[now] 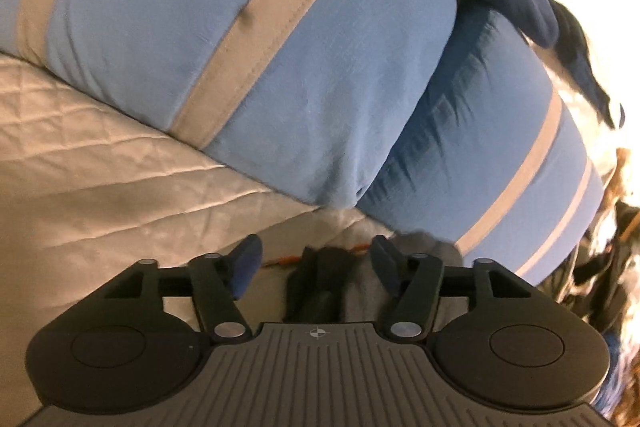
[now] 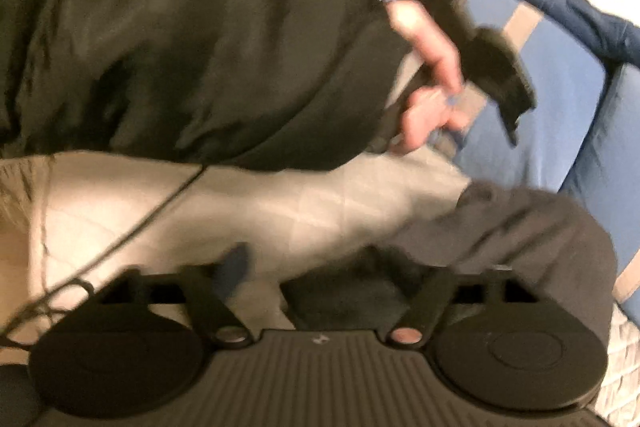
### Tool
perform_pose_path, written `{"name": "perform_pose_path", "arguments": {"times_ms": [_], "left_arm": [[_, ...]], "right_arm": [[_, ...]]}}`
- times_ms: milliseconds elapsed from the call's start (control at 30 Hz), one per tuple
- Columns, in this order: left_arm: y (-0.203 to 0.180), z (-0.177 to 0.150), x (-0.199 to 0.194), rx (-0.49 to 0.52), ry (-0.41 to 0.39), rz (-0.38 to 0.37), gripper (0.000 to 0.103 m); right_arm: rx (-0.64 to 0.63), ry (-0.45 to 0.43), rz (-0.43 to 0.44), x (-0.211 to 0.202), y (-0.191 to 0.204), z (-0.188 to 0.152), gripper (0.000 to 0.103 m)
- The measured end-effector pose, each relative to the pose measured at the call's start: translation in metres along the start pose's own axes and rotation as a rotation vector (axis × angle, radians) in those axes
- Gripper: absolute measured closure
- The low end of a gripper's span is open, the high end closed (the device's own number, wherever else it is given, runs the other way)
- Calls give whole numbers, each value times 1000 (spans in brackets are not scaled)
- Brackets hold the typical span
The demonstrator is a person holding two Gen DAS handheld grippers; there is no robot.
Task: Fold clothes
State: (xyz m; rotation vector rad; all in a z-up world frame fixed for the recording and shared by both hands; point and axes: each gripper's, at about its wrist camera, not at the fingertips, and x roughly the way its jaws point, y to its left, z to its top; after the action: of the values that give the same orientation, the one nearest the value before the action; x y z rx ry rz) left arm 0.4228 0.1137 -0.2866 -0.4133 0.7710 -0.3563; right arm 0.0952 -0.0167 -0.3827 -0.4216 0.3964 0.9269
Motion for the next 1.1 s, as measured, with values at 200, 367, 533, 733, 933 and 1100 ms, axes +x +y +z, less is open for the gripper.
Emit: {"name": "perform_pose_path", "arguments": {"times_ms": [200, 367, 533, 733, 933, 1100], "left_arm": [[-14, -23, -29, 202, 26, 82, 29], [-30, -48, -47, 355, 58, 104, 25], [-43, -68, -65, 426, 77, 89, 25], [-41, -80, -76, 371, 105, 68, 25], [-27, -90, -78, 280, 145, 54, 25], [-8, -96, -79, 171, 177, 34, 25]], "right_arm": [[56, -66, -35, -43, -35, 2, 0], [69, -27, -92, -66, -72, -13, 0], [123, 35, -148, -77, -105, -33, 0], [318, 86, -124, -90, -136, -50, 0], [527, 164, -110, -90, -160, -70, 0], [680, 192, -67, -84, -177, -83, 0]]}}
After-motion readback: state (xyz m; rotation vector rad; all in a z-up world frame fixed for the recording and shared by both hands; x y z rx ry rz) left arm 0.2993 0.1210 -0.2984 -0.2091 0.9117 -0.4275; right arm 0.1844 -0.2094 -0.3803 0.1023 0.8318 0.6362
